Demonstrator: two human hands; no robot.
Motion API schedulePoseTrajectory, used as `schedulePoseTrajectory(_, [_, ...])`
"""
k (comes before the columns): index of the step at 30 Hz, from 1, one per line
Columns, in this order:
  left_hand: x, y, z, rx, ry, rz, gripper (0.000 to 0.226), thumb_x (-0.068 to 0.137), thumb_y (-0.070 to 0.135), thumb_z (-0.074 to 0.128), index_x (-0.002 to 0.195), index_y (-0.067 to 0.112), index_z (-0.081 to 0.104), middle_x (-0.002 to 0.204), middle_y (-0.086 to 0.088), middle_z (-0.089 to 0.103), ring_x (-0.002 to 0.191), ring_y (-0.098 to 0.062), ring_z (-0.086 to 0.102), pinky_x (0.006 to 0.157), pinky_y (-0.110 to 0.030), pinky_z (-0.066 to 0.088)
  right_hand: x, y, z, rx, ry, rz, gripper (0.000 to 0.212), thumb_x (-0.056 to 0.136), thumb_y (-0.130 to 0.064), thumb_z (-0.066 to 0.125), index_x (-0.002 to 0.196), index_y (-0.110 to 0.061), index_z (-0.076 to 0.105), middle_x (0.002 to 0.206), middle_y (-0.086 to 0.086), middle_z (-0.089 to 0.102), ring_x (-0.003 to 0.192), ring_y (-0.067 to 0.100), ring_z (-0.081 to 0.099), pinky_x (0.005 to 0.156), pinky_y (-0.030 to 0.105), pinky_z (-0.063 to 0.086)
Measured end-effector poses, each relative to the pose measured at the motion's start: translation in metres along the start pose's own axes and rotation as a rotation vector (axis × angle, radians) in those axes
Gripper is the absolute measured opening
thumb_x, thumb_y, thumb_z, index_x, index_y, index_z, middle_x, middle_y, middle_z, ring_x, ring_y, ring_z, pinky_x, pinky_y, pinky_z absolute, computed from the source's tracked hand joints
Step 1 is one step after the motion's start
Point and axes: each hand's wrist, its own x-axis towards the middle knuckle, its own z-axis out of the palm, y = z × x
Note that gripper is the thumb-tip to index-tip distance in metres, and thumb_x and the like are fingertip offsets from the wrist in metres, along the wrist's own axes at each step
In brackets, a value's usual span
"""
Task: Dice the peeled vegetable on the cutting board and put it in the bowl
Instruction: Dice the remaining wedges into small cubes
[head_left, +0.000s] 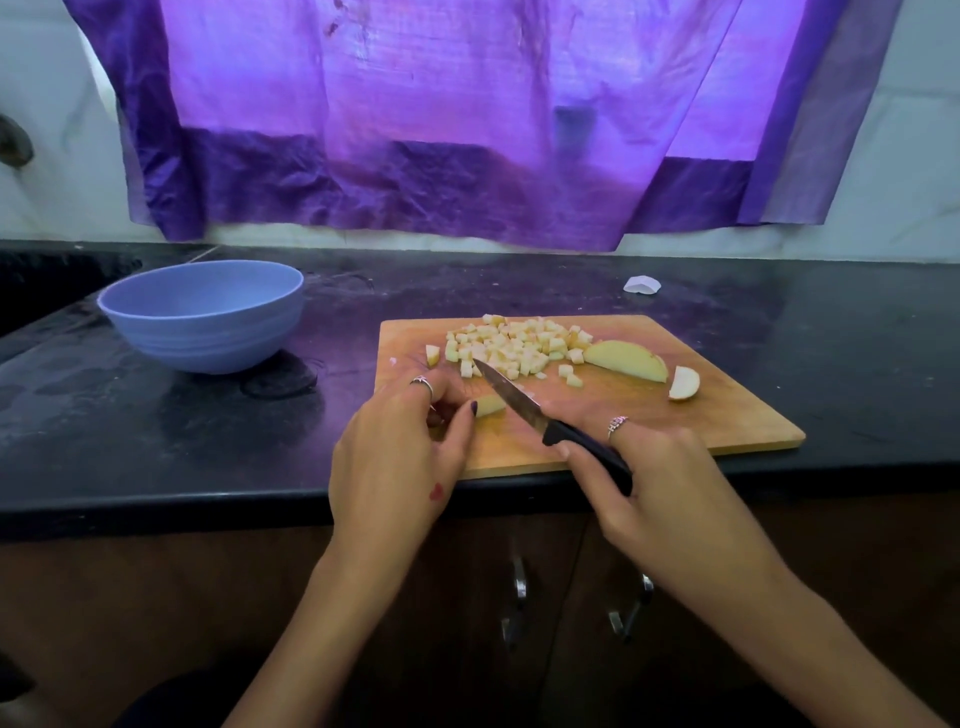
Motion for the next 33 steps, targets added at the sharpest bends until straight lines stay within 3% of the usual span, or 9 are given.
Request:
schedulePoseTrajectory(3, [0.001,-0.001,-0.001,0.016,-0.018,-0.012,0.015,0.087,0.043,0.060,0.082,0.029,0.058,0.086,0.014,0.057,0.082,-0.011,0.055,0.063,-0.027,0.036,0.003,0.002,0.001,0.003,0.004,0.020,0.016,0.092,-0.039,0.052,0.085,-0.028,0.061,0.057,-0.010,0.049,0.049,0.009,0.046,0.047,0.020,0.031])
schedulePoseTrajectory(5, [0.001,0.000,-0.002,0.014,-0.025,-0.019,0.016,0.087,0.045,0.059,0.081,0.030,0.056,0.086,0.015,0.056,0.083,-0.010,0.054,0.063,-0.027,0.034,0.007,0.002,-0.001,-0.020,-0.008,0.031,0.024,0.092,-0.040,0.050,0.103,-0.025,0.065,0.060,-0.009,0.051,0.052,0.009,0.045,0.049,0.022,0.033])
schedulePoseTrajectory(9, [0.001,0.000,-0.002,0.020,-0.025,-0.034,0.018,0.087,0.047,0.059,0.082,0.029,0.058,0.085,0.015,0.055,0.084,-0.010,0.053,0.062,-0.027,0.032,0.013,-0.001,-0.007,-0.003,-0.022,0.019,0.018,0.092,-0.035,0.056,0.102,-0.024,0.066,0.055,-0.014,0.043,0.048,0.008,0.045,0.045,0.019,0.027])
schedulePoseTrajectory(14, [0.002,0.000,-0.003,0.013,-0.036,-0.030,0.017,0.087,0.047,0.059,0.080,0.032,0.056,0.082,0.016,0.054,0.081,-0.006,0.050,0.056,-0.016,0.026,0.017,-0.001,-0.008,-0.026,-0.040,0.012,0.020,0.092,-0.035,0.055,0.105,-0.026,0.066,0.056,-0.012,0.046,0.049,0.009,0.045,0.046,0.020,0.026])
schedulePoseTrajectory(18, [0.002,0.000,-0.002,0.012,-0.027,-0.036,0.017,0.086,0.048,0.059,0.080,0.033,0.056,0.080,0.016,0.054,0.080,-0.006,0.050,0.055,-0.019,0.026,0.020,-0.003,-0.007,-0.012,-0.048,-0.004,0.029,0.092,-0.037,0.053,0.121,-0.036,0.060,0.060,-0.015,0.049,0.054,0.007,0.048,0.046,0.019,0.030])
schedulePoseTrajectory(22, [0.001,-0.001,-0.001,0.019,-0.004,-0.009,0.016,0.086,0.046,0.060,0.079,0.033,0.055,0.079,0.017,0.054,0.081,-0.009,0.054,0.060,-0.026,0.033,0.024,-0.003,-0.006,-0.005,-0.116,-0.012,0.029,0.093,-0.039,0.051,0.122,-0.040,0.056,0.069,-0.017,0.048,0.060,0.003,0.046,0.049,0.018,0.028])
schedulePoseTrajectory(29, [-0.001,0.003,-0.001,0.023,0.012,-0.007,0.016,0.087,0.040,0.061,0.076,0.033,0.052,0.081,0.016,0.053,0.079,-0.011,0.051,0.064,-0.028,0.032,0.027,-0.011,-0.015,-0.087,-0.220,-0.017,0.037,0.096,-0.041,0.046,0.132,-0.045,0.044,0.068,-0.019,0.034,0.059,-0.001,0.036,0.048,0.018,0.024])
schedulePoseTrajectory(33, [-0.001,0.004,-0.002,0.009,0.003,-0.016,0.016,0.088,0.039,0.060,0.076,0.034,0.051,0.084,0.017,0.051,0.079,-0.008,0.048,0.066,-0.027,0.031,0.019,-0.017,-0.025,-0.233,-0.215,-0.077,0.039,0.098,-0.043,0.035,0.136,-0.047,0.033,0.084,-0.017,0.046,0.081,0.007,0.052,0.061,0.023,0.037])
